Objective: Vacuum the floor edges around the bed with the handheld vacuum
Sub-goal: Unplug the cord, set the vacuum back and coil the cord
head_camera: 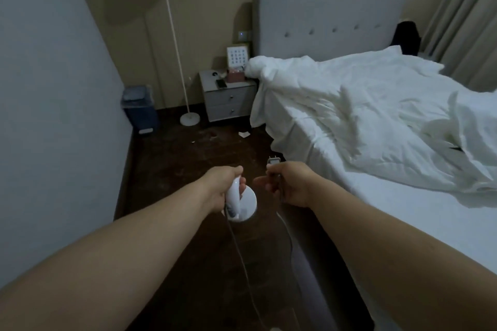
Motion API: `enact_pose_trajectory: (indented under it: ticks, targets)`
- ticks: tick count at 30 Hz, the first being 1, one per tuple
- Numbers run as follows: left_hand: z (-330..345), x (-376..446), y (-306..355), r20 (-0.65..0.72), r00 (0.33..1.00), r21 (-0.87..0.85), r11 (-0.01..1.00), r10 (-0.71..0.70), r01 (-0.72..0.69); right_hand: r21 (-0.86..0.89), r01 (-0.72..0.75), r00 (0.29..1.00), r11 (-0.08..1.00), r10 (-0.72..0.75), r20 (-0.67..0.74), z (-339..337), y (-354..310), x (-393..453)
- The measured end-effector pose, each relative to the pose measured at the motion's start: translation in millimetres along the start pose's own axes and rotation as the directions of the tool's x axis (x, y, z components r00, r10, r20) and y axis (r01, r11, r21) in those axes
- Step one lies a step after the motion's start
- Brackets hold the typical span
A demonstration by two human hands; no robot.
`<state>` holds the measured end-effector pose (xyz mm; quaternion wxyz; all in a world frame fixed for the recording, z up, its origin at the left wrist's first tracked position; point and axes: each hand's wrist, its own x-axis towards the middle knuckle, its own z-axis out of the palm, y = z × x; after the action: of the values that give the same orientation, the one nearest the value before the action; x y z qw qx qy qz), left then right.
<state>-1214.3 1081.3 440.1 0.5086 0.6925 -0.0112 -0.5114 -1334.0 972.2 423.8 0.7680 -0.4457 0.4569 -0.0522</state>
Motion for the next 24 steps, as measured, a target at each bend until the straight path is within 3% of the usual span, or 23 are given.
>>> enact_pose_trajectory:
  ticks: [10, 15, 24]
  targets:
    - [-25, 91, 123, -0.140, 0.990, -0.219, 0.975, -0.002, -0.029, -0.100, -0.001, 0.993, 0.995, 0.013, 0.120, 35, -124, 142]
    - [-54, 163, 178, -0.138, 0.990, -0.299, 0.954, -0.006, -0.036, -0.152, -0.043, 0.981, 0.987, 0.070, 0.182, 71, -163, 216]
    - [-128, 325, 307, -0.093, 0.994, -0.302, 0.953, -0.059, 0.028, -0.149, -0.080, 0.994, 0.986, 0.089, 0.056, 150, -274, 381]
